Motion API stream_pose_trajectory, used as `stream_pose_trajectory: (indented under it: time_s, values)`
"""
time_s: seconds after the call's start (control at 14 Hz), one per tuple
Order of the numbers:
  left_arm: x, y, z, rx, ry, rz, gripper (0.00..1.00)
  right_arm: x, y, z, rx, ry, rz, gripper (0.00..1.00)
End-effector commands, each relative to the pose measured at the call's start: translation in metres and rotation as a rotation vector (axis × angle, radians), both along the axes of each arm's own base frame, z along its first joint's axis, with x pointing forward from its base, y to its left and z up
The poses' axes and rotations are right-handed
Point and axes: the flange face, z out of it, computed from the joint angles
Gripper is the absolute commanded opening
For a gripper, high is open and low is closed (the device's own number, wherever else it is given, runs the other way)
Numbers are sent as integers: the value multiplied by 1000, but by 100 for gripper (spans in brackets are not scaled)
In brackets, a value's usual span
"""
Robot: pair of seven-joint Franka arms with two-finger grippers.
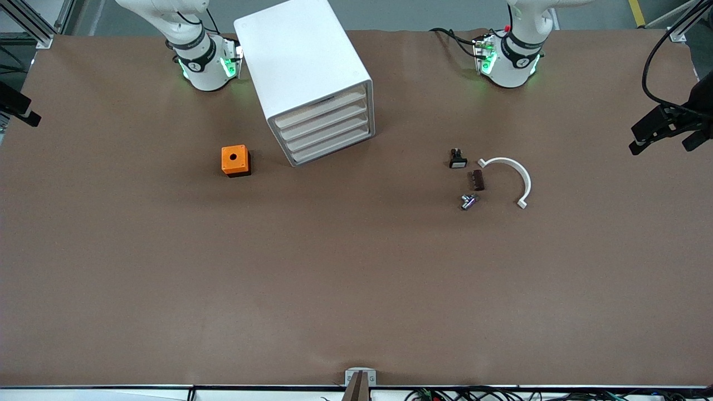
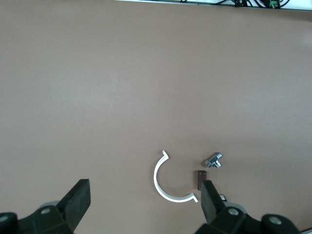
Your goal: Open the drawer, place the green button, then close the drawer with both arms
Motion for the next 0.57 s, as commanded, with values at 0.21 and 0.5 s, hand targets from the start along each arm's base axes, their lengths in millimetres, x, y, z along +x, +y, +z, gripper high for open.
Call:
stream_pose_trajectory:
  time_s: [0.21,0.5]
  values:
    - [1,-5,4,-17,16,0,100,-7,1,4,-15,-11,-1,100]
    - [1,-5,3,-17,19,-1,100,-7,0,3,-15,-9,-3,100]
